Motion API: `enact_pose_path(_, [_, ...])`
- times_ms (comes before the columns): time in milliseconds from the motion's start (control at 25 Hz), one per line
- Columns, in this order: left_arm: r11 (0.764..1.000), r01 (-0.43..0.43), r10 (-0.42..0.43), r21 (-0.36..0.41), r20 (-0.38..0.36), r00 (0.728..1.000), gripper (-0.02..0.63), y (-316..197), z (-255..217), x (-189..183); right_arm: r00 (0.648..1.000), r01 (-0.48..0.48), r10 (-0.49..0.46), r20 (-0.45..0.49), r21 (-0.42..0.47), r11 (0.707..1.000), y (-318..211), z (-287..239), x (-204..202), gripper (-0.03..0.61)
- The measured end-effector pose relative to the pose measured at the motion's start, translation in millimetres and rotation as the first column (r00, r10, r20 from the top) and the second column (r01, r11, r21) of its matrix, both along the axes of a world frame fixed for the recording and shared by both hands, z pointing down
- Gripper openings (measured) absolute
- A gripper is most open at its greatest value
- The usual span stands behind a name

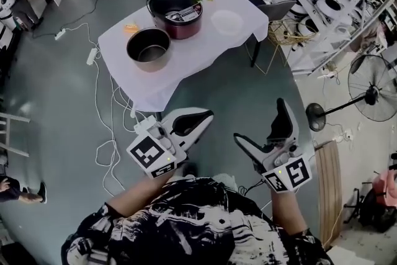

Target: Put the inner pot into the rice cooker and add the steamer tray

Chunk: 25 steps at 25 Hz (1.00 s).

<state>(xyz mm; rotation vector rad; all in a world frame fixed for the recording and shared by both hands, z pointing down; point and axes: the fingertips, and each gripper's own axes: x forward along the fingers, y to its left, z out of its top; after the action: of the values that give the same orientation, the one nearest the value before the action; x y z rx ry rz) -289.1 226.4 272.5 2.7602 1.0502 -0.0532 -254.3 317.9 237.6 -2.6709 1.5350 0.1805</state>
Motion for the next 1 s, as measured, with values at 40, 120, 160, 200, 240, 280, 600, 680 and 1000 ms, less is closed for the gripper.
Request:
enact_pose_path(40, [1.000, -0.001, 0.001, 0.001, 0.002, 1.000, 0.005, -2.2, 0.3, 12.8, 1.000, 0.000, 0.000, -0.001, -0.005, 1.000, -3.1, 0.3, 12.7, 0.554])
enact_pose_path(120, [1.000, -0.002, 0.001, 0.004, 0.005, 1.000, 0.005, -4.1, 2.0, 39.6, 1.000, 0.001, -0.001, -0.001, -0.008, 1.000, -6.6, 1.1, 40.6, 0.554])
enact_pose_path(160, [1.000, 0.002, -0.002, 0.004, 0.006, 1.000, 0.005, -4.6, 3.2, 54.4, 1.000, 0.005, -0.005, 0.001, -0.007, 1.000, -7.5, 2.2, 56.0, 0.554])
enact_pose_path(200, [1.000, 0.008, -0.008, 0.003, 0.008, 1.000, 0.005, -4.9, 4.9, 69.8, 1.000, 0.011, -0.011, 0.003, -0.005, 1.000, -8.3, 4.1, 72.1, 0.554])
enact_pose_path(240, [1.000, 0.016, -0.016, 0.002, 0.009, 1.000, 0.005, -4.8, 7.0, 85.6, 1.000, 0.020, -0.020, 0.005, -0.003, 1.000, -9.1, 6.8, 88.7, 0.554])
enact_pose_path(280, [1.000, 0.025, -0.025, 0.003, 0.009, 1.000, 0.005, -4.5, 9.1, 101.6, 0.999, 0.033, -0.033, 0.007, -0.001, 0.999, -10.2, 9.8, 105.7, 0.554])
enact_pose_path(600, [0.986, 0.165, -0.165, 0.031, -0.001, 0.986, 0.005, 2.1, 9.6, 243.2, 0.975, 0.220, -0.220, 0.008, -0.013, 0.975, -19.8, 14.2, 250.2, 0.554])
enact_pose_path(680, [0.978, 0.203, -0.203, 0.038, -0.003, 0.979, 0.005, 2.7, 8.5, 274.9, 0.962, 0.274, -0.274, 0.009, -0.026, 0.961, -22.9, 13.7, 283.2, 0.554])
enact_pose_path(1000, [0.902, 0.430, -0.432, 0.040, 0.045, 0.901, 0.005, -54.7, 26.5, 337.2, 0.896, 0.443, -0.442, 0.037, -0.041, 0.896, -78.2, 31.0, 385.4, 0.552])
